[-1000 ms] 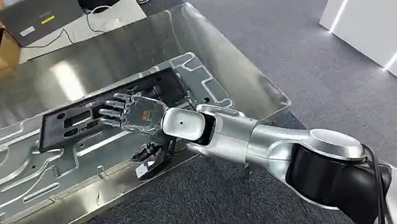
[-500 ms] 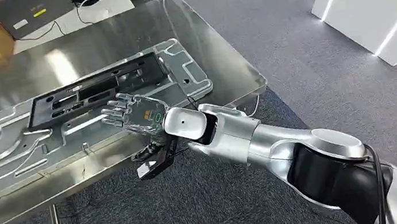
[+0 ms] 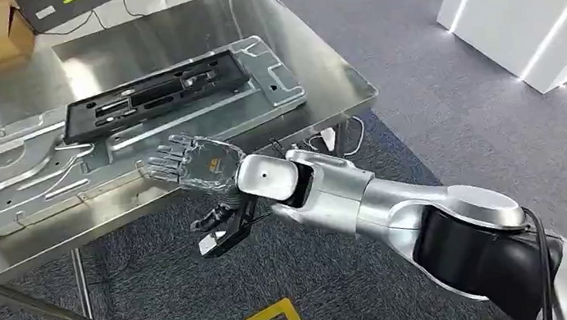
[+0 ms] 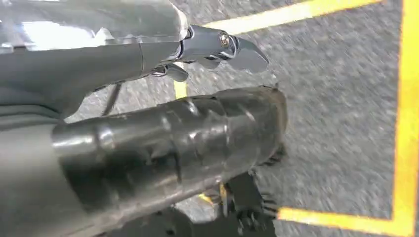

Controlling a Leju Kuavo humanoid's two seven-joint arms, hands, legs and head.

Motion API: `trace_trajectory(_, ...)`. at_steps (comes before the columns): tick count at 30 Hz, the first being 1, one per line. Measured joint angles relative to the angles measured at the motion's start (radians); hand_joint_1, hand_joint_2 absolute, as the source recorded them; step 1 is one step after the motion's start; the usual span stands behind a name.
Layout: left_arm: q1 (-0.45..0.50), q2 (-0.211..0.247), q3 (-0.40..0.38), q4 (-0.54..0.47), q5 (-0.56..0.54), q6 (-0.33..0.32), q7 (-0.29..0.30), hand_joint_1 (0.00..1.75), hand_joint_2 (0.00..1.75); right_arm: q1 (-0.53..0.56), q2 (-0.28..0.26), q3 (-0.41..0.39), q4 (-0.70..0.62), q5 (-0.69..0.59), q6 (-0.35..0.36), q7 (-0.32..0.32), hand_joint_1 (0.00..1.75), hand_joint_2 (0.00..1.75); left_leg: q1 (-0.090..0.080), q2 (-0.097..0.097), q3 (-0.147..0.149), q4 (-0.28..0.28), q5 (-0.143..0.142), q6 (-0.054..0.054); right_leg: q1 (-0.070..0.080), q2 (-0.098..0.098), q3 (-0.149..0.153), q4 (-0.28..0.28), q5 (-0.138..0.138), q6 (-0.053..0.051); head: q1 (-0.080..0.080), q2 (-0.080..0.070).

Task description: Take the parts from the cabinet and place them on the table.

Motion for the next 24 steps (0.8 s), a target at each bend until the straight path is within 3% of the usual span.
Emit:
trace_trajectory(2, 0.000, 0.000, 0.000, 0.000, -0.001, 0.002, 0.001, 0.00, 0.00, 0.001, 0.000, 0.000, 0.000, 0.000, 0.000, 0.000, 0.00, 0.00, -0.003, 0.000, -0.036, 0.006, 0.023, -0.003, 0.001, 0.000, 0.077, -0.067, 0.067, -0.008, 0.000, 0.000)
trace_trajectory(3, -0.001, 0.000, 0.000, 0.000, -0.002, 0.003, 0.002, 0.00, 0.00, 0.001, 0.000, 0.000, 0.000, 0.000, 0.000, 0.000, 0.00, 0.00, -0.004, -0.001, -0.051, 0.011, 0.034, -0.006, 0.003, 0.000, 0.142, -0.142, 0.066, -0.016, 0.000, 0.000)
trace_trajectory(4, 0.000, -0.001, 0.000, 0.000, -0.003, 0.003, 0.002, 0.00, 0.00, -0.001, 0.000, 0.000, -0.003, 0.000, -0.002, 0.000, 0.00, 0.00, -0.007, -0.002, -0.060, 0.016, 0.042, -0.011, 0.010, 0.000, 0.234, -0.244, 0.021, -0.026, 0.000, 0.000)
trace_trajectory(5, 0.000, -0.001, 0.000, 0.000, -0.003, 0.003, 0.002, 0.00, 0.00, -0.002, 0.000, -0.002, -0.006, -0.001, -0.004, 0.000, 0.00, 0.00, -0.009, -0.003, -0.066, 0.020, 0.051, -0.015, 0.013, -0.001, 0.282, -0.334, -0.015, -0.028, -0.001, 0.000)
trace_trajectory(7, 0.000, -0.001, 0.000, 0.000, -0.007, 0.005, 0.002, 0.00, 0.00, 0.000, 0.000, -0.001, -0.006, -0.003, -0.005, 0.001, 0.00, 0.00, -0.002, -0.001, -0.070, 0.009, 0.077, -0.027, 0.021, 0.000, 0.266, -0.336, -0.004, -0.030, 0.000, 0.000)
trace_trajectory(9, 0.005, 0.001, 0.000, 0.000, -0.009, 0.008, 0.002, 0.00, 0.00, 0.005, -0.005, -0.001, -0.005, -0.003, -0.006, 0.001, 0.00, 0.00, 0.001, -0.004, -0.079, 0.006, 0.085, -0.040, 0.008, -0.006, 0.247, -0.348, 0.027, -0.043, 0.000, 0.000)
trace_trajectory(11, 0.007, -0.002, 0.000, 0.000, -0.011, 0.008, 0.001, 0.00, 0.00, 0.006, -0.005, 0.000, -0.005, -0.004, -0.008, 0.001, 0.00, 0.00, 0.004, -0.008, -0.112, 0.085, -0.043, -0.048, 0.009, -0.009, 0.216, -0.349, 0.057, -0.060, -0.001, 0.000)
trace_trajectory(12, 0.007, -0.003, 0.000, 0.000, -0.011, 0.010, 0.001, 0.00, 0.00, 0.007, -0.005, 0.000, -0.004, -0.004, -0.010, 0.001, 0.00, 0.00, 0.007, -0.008, -0.125, 0.155, -0.108, -0.053, 0.009, -0.008, 0.199, -0.349, 0.072, -0.060, 0.000, 0.000)
trace_trajectory(13, 0.006, -0.002, 0.000, 0.000, -0.011, 0.010, 0.001, 0.00, 0.00, 0.009, -0.006, 0.000, -0.004, -0.004, -0.011, 0.001, 0.00, 0.00, 0.009, -0.008, -0.135, 0.225, -0.147, -0.058, 0.010, -0.007, 0.184, -0.349, 0.086, -0.059, -0.001, 0.000)
trace_trajectory(14, 0.005, -0.002, 0.000, 0.000, -0.011, 0.010, 0.001, 0.00, 0.00, 0.012, -0.006, 0.000, -0.004, -0.004, -0.012, 0.001, 0.00, 0.00, 0.011, -0.007, -0.138, 0.283, -0.156, -0.062, 0.010, -0.008, 0.164, -0.347, 0.101, -0.057, -0.001, 0.000)
trace_trajectory(15, 0.005, -0.002, 0.000, 0.000, -0.011, 0.011, 0.001, 0.00, 0.00, 0.017, -0.007, 0.000, -0.004, -0.004, -0.012, 0.001, 0.00, 0.00, 0.013, -0.007, -0.130, 0.315, -0.129, -0.065, 0.009, -0.008, 0.143, -0.344, 0.116, -0.054, -0.001, 0.000)
trace_trajectory(16, 0.005, -0.002, 0.000, 0.000, -0.011, 0.011, 0.001, 0.00, 0.00, 0.021, -0.008, 0.000, -0.004, -0.004, -0.012, 0.001, 0.00, 0.00, 0.015, -0.007, -0.104, 0.308, -0.085, -0.068, 0.007, -0.008, 0.121, -0.340, 0.129, -0.050, -0.001, 0.000)
trace_trajectory(17, 0.005, -0.002, 0.000, 0.000, -0.011, 0.012, 0.001, 0.00, 0.00, 0.021, -0.008, 0.000, -0.004, -0.004, -0.013, 0.001, 0.00, 0.00, 0.017, -0.007, -0.059, 0.266, -0.048, -0.071, 0.004, -0.008, 0.099, -0.333, 0.140, -0.045, -0.001, 0.000)
trace_trajectory(18, 0.005, -0.002, 0.000, 0.000, -0.011, 0.012, 0.001, 0.00, 0.00, 0.021, -0.009, 0.000, -0.004, -0.004, -0.013, 0.001, 0.00, 0.00, 0.020, -0.007, 0.000, 0.197, -0.037, -0.072, 0.001, -0.008, 0.081, -0.325, 0.150, -0.040, -0.001, 0.000)
trace_trajectory(19, 0.003, -0.002, 0.000, 0.000, -0.011, 0.012, 0.001, 0.00, 0.00, 0.020, -0.010, -0.001, -0.005, -0.004, -0.014, 0.001, 0.00, 0.00, 0.022, -0.009, 0.070, 0.103, -0.083, -0.073, 0.002, -0.008, 0.070, -0.317, 0.159, -0.034, -0.001, 0.000)
trace_trajectory(20, 0.001, -0.001, 0.000, 0.000, -0.011, 0.013, 0.001, 0.00, 0.00, 0.020, -0.014, -0.003, -0.008, -0.005, -0.014, 0.001, 0.00, 0.00, 0.012, -0.013, 0.128, 0.006, -0.127, -0.068, 0.004, -0.007, 0.061, -0.312, 0.166, -0.025, 0.000, 0.000)
trace_trajectory(21, 0.000, 0.000, 0.000, 0.000, -0.011, 0.014, 0.001, 0.00, 0.00, 0.022, -0.015, -0.005, -0.009, -0.005, -0.017, 0.002, 0.00, 0.00, 0.010, -0.015, 0.122, 0.012, -0.129, -0.053, 0.005, -0.010, 0.063, -0.317, 0.175, -0.018, -0.001, 0.000)
trace_trajectory(23, -0.001, 0.000, 0.000, 0.000, -0.011, 0.013, 0.000, 0.00, 0.00, 0.023, -0.016, -0.005, -0.009, -0.006, -0.018, 0.002, 0.00, 0.00, 0.007, -0.015, 0.113, 0.006, -0.123, -0.036, 0.003, -0.011, 0.067, -0.326, 0.189, -0.006, 0.000, 0.000)
trace_trajectory(24, 0.001, 0.000, 0.000, 0.000, -0.011, 0.015, 0.000, 0.00, 0.00, 0.025, -0.021, -0.005, -0.009, -0.006, -0.018, 0.002, 0.00, 0.00, 0.013, -0.012, 0.109, -0.005, -0.108, -0.020, 0.004, -0.012, 0.064, -0.328, 0.196, 0.003, 0.000, 0.000)
